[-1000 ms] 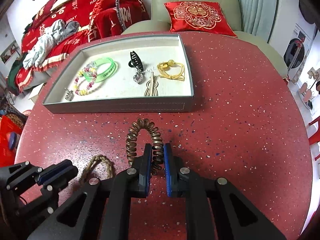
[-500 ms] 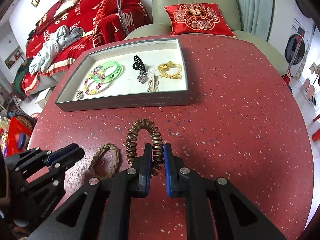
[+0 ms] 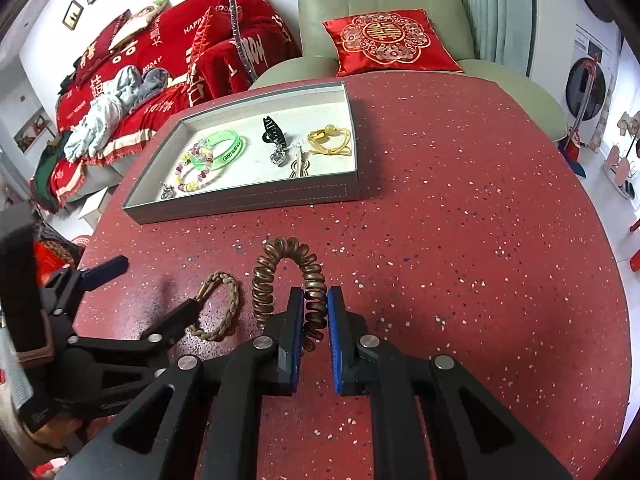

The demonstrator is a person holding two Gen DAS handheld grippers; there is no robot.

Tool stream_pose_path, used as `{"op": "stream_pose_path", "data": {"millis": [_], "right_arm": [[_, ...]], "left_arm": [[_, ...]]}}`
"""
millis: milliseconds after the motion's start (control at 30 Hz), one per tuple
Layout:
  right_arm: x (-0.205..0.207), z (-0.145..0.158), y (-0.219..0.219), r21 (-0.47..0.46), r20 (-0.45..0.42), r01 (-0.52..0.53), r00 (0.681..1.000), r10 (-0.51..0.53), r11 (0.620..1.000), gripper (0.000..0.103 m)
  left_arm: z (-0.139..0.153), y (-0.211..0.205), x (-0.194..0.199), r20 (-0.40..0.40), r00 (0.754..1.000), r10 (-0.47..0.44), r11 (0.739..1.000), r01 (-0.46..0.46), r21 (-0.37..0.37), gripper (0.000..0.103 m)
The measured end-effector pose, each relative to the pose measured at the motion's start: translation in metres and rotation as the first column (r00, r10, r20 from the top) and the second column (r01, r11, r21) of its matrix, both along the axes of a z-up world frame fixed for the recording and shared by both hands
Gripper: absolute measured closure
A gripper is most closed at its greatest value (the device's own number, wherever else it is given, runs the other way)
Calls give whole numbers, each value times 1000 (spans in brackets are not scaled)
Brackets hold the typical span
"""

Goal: Organize jewelry
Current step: 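Grasp the braided bracelet with the left tool while the right tool holds the coiled hair tie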

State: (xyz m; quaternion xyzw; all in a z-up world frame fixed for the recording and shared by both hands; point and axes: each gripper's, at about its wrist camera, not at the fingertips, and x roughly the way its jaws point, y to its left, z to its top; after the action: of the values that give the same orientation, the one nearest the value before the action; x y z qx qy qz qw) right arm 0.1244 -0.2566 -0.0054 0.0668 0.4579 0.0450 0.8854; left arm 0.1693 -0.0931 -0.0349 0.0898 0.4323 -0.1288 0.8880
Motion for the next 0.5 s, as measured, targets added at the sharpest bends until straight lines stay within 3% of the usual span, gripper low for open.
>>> {"op": "stream_pose_path", "data": {"millis": [133,200,267,333,500], "right_arm": [[-4,-1,-4,3,-1,3,1000,-3,1000,90],[-6,-2,-5,4,0,6,1000,-6,1000,90],[-7,-2,-5,6,-1,8,1000,-8,1000,90],[-8,-2,-5,4,0,7,1000,-7,1000,90],[-8,-1,-3,6,5,4,1000,-4,1000,90]], "left_arm": [[-12,-9,5,-49,998,-39,999,40,26,20],[-14,-12,3,-44,997,-56,998,57,25,25],[-11,-14,0,-42,996,-79,997,80,21,40],[-10,-17,-3,-44,994,-102,994,103,20,80],[-6,-15,-7,-49,992,-120,992,119,-30,80]]}}
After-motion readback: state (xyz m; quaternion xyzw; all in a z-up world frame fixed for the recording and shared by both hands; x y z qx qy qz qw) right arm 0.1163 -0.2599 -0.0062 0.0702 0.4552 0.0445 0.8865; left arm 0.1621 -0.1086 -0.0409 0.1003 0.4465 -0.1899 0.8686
